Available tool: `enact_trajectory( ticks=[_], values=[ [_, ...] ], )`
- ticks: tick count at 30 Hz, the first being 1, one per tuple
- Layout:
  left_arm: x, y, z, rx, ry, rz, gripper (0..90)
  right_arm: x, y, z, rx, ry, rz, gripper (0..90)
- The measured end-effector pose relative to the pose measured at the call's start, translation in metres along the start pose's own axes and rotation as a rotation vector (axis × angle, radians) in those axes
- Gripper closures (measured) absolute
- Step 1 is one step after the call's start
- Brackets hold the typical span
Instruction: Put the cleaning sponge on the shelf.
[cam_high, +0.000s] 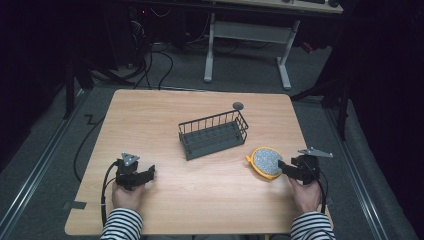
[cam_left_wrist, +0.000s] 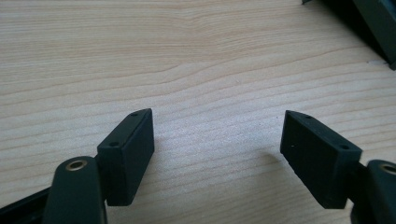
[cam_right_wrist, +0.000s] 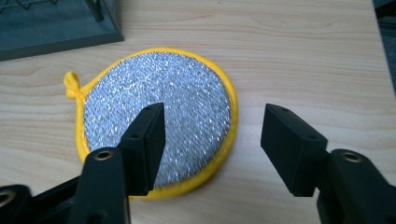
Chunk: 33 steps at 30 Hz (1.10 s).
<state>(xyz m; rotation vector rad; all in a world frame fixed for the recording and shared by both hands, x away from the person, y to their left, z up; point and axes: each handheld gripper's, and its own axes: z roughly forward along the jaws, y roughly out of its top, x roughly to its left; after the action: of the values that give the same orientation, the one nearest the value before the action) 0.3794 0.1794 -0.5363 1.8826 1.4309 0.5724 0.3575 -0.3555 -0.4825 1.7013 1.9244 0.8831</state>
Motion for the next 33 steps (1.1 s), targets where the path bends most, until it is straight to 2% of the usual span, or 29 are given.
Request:
enact_trajectory(
  ticks=[1,2,4,11,16,17,20,21,22,23,28,29,30,33],
  values=[
    [-0.003,0.000,0.001,0.008,0.017,0.022,26.3,0.000,0.003,0.002,0.001,0.003,0.000,38.4],
    [-0.003,0.000,0.001,0.008,0.017,0.022,25.8,0.001,0.004,0.004,0.003,0.001,0.003,38.0],
    [-0.005,0.001,0.001,0.019,0.025,0.048,24.8,0.000,0.009,0.008,0.011,-0.003,0.009,36.5],
    [-0.005,0.001,0.002,0.019,0.020,0.050,24.2,-0.010,0.012,0.020,0.048,0.004,0.056,35.6],
    [-0.005,0.001,0.002,0.019,0.019,0.050,24.0,-0.013,0.012,0.027,0.070,0.005,0.061,38.5],
    [-0.005,0.001,0.002,0.019,0.017,0.051,24.0,-0.014,0.011,0.031,0.096,0.005,0.057,41.0],
    [-0.005,0.001,0.002,0.019,0.018,0.050,24.0,-0.015,0.011,0.032,0.098,0.021,0.056,45.4],
    [-0.005,0.001,0.002,0.019,0.018,0.050,24.0,-0.015,0.010,0.034,0.106,0.041,0.059,52.1],
    [-0.005,0.001,0.002,0.019,0.018,0.050,24.0,-0.015,0.010,0.034,0.106,0.041,0.059,52.1],
    [-0.005,0.001,0.002,0.019,0.016,0.051,24.2,-0.017,0.008,0.036,0.110,0.079,0.069,58.7],
    [-0.005,0.001,0.002,0.019,0.016,0.051,24.3,-0.020,0.008,0.037,0.125,0.108,0.079,63.2],
    [-0.005,0.001,0.002,0.019,0.016,0.051,24.3,-0.022,0.008,0.038,0.135,0.126,0.094,66.9],
    [-0.005,0.001,0.002,0.019,0.016,0.051,24.3,-0.022,0.008,0.038,0.135,0.126,0.094,66.9],
    [-0.005,0.001,0.002,0.019,0.016,0.051,24.3,-0.019,0.009,0.038,0.139,0.116,0.069,74.8]
  ],
)
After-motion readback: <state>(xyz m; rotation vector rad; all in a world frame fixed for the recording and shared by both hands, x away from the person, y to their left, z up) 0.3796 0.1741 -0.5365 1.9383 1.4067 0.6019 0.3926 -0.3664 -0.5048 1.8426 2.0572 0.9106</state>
